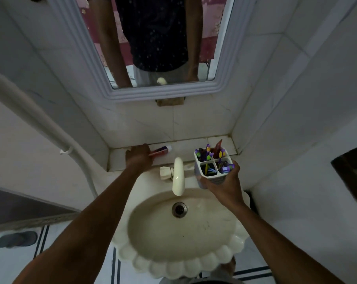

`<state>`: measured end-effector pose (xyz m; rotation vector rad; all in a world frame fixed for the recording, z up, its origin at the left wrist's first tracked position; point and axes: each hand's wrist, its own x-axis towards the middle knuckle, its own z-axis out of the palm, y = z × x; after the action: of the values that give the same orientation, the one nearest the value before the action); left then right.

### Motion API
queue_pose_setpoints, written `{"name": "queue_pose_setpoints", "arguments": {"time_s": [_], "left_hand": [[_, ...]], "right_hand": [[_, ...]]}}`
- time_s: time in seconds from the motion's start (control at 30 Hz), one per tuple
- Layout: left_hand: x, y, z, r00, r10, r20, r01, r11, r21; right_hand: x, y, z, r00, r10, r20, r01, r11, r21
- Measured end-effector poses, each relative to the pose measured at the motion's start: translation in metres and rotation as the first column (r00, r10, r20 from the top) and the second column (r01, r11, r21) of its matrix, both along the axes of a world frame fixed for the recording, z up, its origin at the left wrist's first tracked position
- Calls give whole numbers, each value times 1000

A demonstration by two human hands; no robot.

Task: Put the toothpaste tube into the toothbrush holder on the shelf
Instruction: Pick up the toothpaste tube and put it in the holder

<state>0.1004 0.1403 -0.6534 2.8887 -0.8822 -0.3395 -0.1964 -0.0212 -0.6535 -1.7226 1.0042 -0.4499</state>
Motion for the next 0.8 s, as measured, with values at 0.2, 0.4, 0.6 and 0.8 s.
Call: {"name": "queue_pose_setpoints", "arguments": {"time_s": [0.2,0.4,0.6,0.8], "left_hand": [[-45,-1,91,998,49,39,-20,838,-545],[-101,-20,161,994,-26,106,106,469,-877],[-148,-45,143,975,-221,-2,115,515,-849],[-165,-52,105,964,-264,0,193,705,-682]], "right_hand": [[-3,-2,0,1000,18,-16,-18,1000,-5],[-5,-4,-3,999,31,15,-31,999,20],[-6,-5,-3,999,36,24,-37,999,26],[-7,-10,-1,997,71,28,-72,997,22]]}}
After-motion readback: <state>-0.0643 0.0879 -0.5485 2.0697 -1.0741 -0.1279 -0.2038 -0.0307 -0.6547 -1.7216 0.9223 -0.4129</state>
